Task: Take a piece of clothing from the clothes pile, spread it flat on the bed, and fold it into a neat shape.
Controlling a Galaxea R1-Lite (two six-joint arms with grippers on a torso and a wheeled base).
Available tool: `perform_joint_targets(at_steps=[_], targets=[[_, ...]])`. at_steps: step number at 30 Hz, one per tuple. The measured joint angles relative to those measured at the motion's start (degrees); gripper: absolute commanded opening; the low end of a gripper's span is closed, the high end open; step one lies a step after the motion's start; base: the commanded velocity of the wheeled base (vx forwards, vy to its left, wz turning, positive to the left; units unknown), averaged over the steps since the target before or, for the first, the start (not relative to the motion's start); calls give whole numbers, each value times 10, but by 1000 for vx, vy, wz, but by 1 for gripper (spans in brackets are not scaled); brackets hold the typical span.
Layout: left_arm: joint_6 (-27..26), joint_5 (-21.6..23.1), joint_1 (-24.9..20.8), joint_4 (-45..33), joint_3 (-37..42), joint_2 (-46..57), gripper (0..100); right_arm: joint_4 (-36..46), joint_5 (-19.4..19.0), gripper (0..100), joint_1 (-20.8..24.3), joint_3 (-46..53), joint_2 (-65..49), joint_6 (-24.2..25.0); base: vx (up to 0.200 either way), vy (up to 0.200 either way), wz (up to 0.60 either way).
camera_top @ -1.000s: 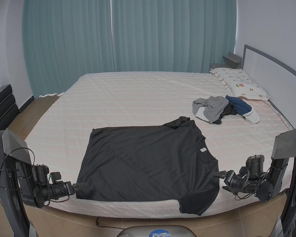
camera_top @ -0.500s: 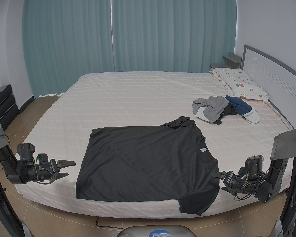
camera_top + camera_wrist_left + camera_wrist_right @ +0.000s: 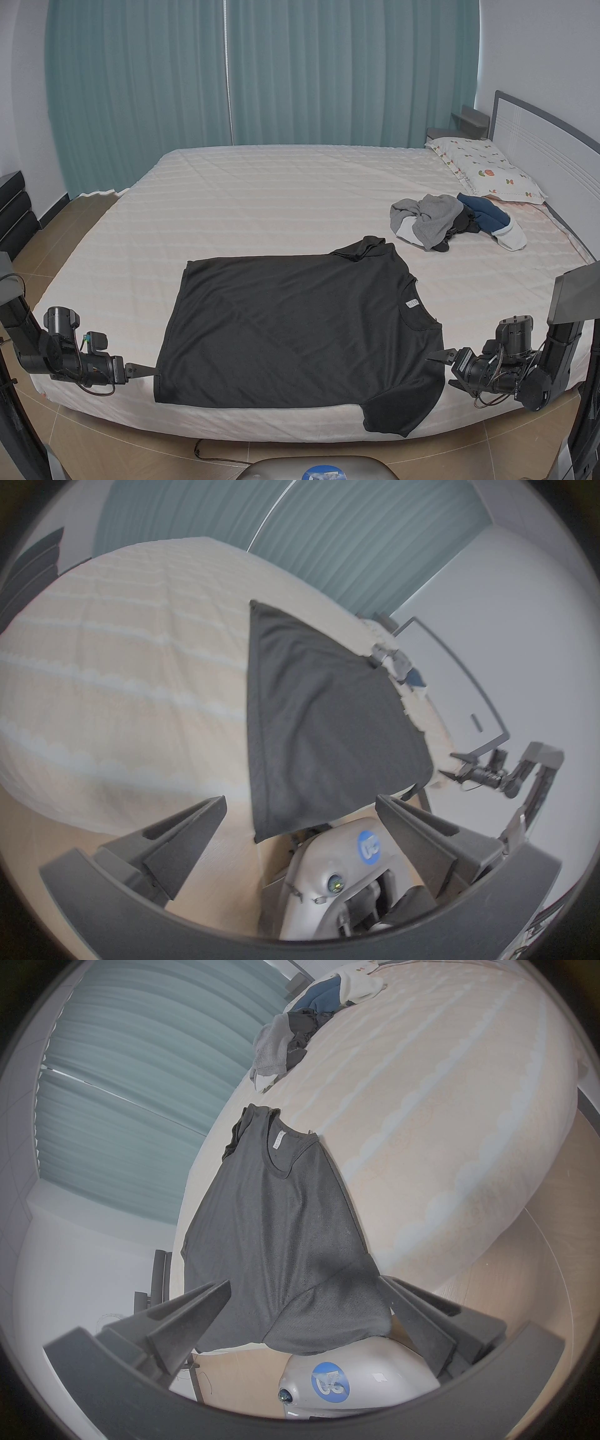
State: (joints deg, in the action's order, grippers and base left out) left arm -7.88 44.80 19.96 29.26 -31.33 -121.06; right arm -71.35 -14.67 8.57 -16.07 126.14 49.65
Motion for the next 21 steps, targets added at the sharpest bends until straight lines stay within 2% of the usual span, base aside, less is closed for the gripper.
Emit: perform_joint_targets(at_steps=[4, 9, 13, 21], targets=[[-20, -31, -12, 15, 15, -21, 100, 0, 0, 100, 0, 0, 0, 0, 0, 0, 0], [-15, -58, -31, 109, 38, -44, 100, 0, 0, 100, 1, 0, 0, 0, 0, 0, 0], [16, -81, -46, 180, 58, -65, 100, 0, 0, 100, 1, 1, 0, 0, 0, 0, 0], [28, -133, -79, 195, 80, -88, 100, -1, 0, 100, 1, 1, 0, 0, 0, 0, 0]])
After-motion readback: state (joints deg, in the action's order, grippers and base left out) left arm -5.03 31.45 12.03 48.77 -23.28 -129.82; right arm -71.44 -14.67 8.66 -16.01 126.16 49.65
